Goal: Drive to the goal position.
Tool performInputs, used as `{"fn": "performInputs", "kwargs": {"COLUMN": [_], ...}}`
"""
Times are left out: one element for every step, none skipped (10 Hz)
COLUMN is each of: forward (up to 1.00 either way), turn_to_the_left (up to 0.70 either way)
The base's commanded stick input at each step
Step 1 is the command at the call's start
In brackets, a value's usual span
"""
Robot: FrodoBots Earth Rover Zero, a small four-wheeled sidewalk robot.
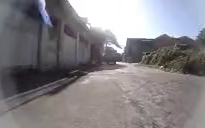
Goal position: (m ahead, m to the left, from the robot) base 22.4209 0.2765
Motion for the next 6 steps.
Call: {"fn": "performInputs", "kwargs": {"forward": [0.7, 0.7, 0.7, 0.7, 0.7, 0.7], "turn_to_the_left": [0.0, 0.0, 0.0, 0.0, 0.0, 0.0]}}
